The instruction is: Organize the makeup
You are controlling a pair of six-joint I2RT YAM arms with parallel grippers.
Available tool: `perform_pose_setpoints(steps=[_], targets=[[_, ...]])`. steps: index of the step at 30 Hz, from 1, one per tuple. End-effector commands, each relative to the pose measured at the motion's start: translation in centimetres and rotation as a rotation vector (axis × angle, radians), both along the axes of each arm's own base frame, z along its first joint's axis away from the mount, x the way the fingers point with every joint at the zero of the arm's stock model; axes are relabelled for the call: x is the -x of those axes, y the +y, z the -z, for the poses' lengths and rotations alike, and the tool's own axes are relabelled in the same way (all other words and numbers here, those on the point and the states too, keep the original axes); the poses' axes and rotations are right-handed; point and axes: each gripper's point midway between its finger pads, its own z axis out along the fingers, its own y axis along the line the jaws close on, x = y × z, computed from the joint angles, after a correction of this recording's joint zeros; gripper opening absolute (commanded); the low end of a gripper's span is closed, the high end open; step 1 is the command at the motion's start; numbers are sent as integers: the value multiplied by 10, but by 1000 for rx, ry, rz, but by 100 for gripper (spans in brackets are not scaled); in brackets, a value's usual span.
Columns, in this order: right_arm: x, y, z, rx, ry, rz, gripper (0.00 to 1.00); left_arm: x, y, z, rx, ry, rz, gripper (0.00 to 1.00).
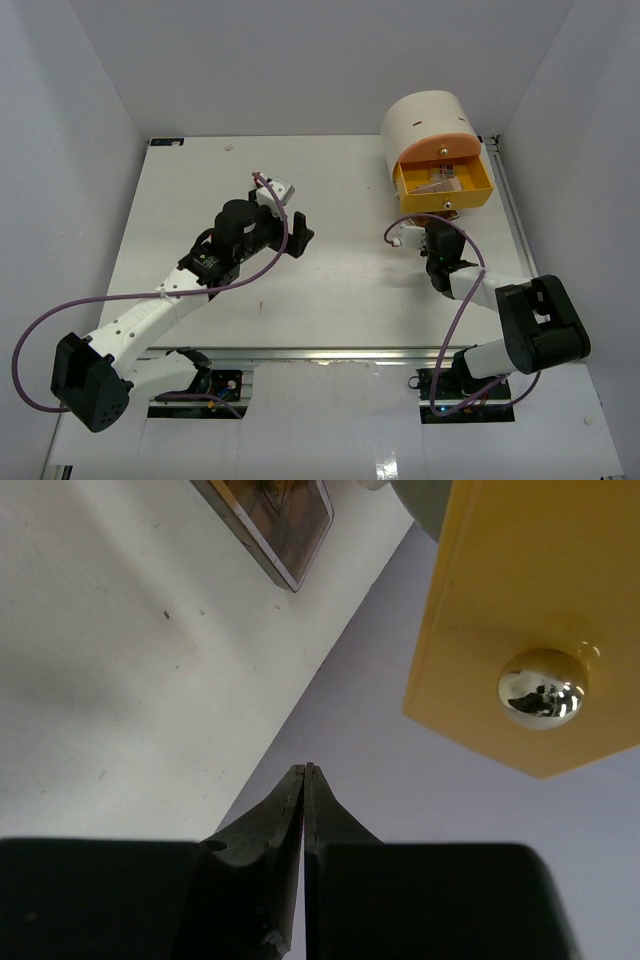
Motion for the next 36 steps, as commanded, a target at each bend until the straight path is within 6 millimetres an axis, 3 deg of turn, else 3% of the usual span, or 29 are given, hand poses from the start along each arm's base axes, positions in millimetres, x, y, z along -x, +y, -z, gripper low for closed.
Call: perform_pose_setpoints(steps=[1,5,9,15,18,20,26,36], targets=[[-2,14,-4,-105,52,-47,8,4,-7,-2,25,8,47,98],[11,40,-21,-284,108,-141,8,7,-14,1,33,28,82,98],[22,47,-29,-330,129,-178,8,6,-15,3,38,42,91,98],[21,57,-33,-472,201,-157,8,5,-13,3,33,39,83,98],[13,73,-54,-628,201,-171,8,4,-9,0,32,24,65,98],[14,83,-56,-707,237,-182,8,3,-7,-3,32,11,56,98],[-4,86,-83,-1088,246,-2,8,4,-4,-8,35,-1,49,98],[-22,77,-84,-1259,200,157,8,4,-2,-12,39,-14,43,98]])
